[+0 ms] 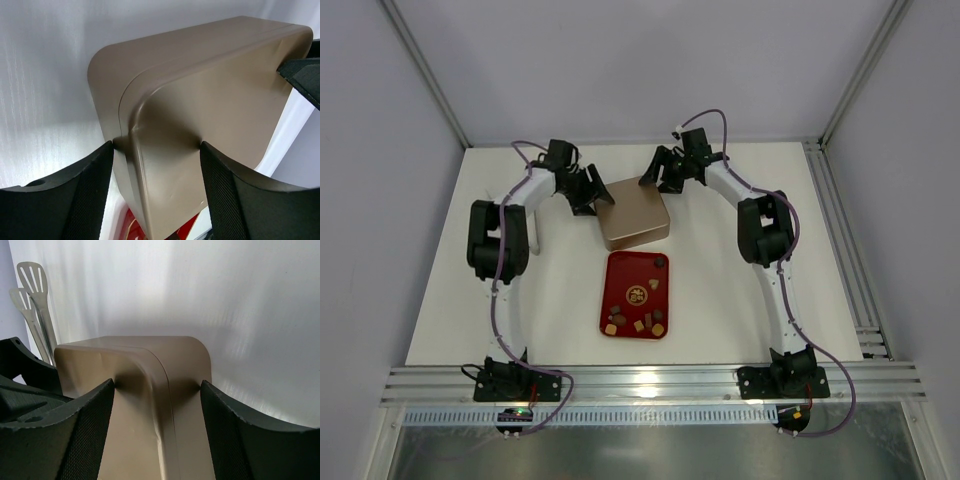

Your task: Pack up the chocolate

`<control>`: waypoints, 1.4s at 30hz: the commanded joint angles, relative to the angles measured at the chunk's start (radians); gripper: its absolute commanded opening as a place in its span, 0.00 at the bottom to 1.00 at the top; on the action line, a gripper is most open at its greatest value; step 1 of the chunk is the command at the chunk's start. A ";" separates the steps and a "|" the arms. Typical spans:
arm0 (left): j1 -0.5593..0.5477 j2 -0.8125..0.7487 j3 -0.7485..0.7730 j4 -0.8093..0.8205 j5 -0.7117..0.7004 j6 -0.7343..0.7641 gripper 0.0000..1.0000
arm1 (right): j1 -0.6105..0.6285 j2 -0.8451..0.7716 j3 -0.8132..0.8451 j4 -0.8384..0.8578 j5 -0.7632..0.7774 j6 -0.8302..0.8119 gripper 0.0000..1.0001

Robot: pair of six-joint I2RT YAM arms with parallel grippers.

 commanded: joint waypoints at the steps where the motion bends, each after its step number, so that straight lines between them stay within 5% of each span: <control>1: 0.004 0.101 -0.015 -0.071 -0.140 0.049 0.59 | 0.020 -0.051 -0.017 0.006 -0.025 0.016 0.70; 9: 0.019 0.160 0.127 -0.165 -0.151 0.102 0.72 | 0.020 -0.100 -0.095 0.049 -0.006 0.018 0.70; 16: 0.019 0.168 0.279 -0.231 -0.163 0.170 0.83 | -0.007 -0.117 -0.043 0.051 -0.012 -0.009 0.80; 26: 0.025 -0.017 0.337 -0.233 -0.278 0.225 0.86 | -0.079 -0.296 -0.087 0.086 0.041 -0.030 0.94; 33: 0.022 -0.253 0.169 -0.210 -0.266 0.204 0.86 | -0.082 -0.606 -0.409 0.167 0.156 -0.055 1.00; 42: -0.030 -0.702 -0.231 -0.167 -0.288 0.234 0.86 | -0.082 -1.084 -0.842 0.215 0.264 -0.084 1.00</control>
